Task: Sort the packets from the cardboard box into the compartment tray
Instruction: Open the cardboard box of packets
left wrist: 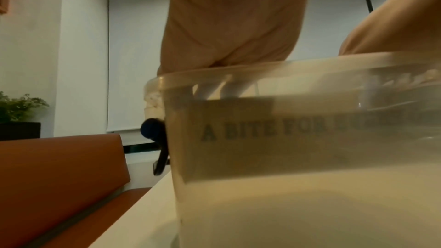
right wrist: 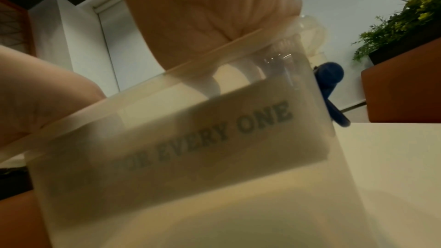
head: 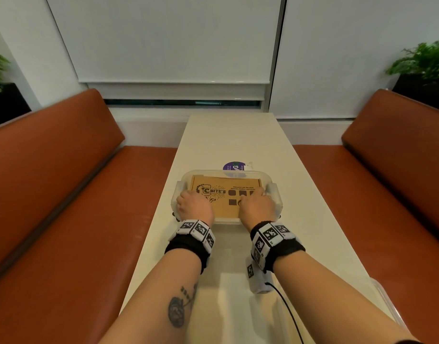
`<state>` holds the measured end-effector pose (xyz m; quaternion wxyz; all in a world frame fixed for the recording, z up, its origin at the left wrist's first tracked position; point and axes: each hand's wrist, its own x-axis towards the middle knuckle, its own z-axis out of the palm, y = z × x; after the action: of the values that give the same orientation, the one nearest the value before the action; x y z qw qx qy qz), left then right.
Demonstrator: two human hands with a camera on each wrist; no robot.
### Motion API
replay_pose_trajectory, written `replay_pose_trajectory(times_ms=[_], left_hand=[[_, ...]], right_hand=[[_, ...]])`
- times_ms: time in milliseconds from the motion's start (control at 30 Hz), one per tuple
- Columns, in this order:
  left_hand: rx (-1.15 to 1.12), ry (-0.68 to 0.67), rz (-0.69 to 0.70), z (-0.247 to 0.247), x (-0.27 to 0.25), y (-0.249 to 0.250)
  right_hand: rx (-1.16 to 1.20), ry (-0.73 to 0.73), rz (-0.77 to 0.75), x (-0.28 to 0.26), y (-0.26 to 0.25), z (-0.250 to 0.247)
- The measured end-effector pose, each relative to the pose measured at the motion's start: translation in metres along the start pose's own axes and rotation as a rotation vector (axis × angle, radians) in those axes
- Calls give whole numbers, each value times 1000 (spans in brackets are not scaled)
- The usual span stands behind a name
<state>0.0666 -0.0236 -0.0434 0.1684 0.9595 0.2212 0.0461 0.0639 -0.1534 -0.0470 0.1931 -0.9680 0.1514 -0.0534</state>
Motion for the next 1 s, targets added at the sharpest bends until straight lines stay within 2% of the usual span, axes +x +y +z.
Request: replay_pose_trajectory(times_ms=[333, 600, 667, 800, 900, 1000], left_hand=[[-63, 186, 48, -7, 0, -2], [-173, 209, 94, -52, -14, 12], [-226, 216, 123, -66, -22, 14], [-323, 310, 286, -88, -51, 7], [-398, 326, 251, -97, -78, -9], [-365, 273, 215, -96, -109, -33]], right_hand=[[151, 145, -24, -9, -2, -10], [276, 178, -19, -21, -8, -45], [317, 187, -35, -28, -8, -56], [370, 176, -53, -52, -7, -78], [377, 150, -72, -83, -1, -85], [375, 112, -89, -118, 7, -84]])
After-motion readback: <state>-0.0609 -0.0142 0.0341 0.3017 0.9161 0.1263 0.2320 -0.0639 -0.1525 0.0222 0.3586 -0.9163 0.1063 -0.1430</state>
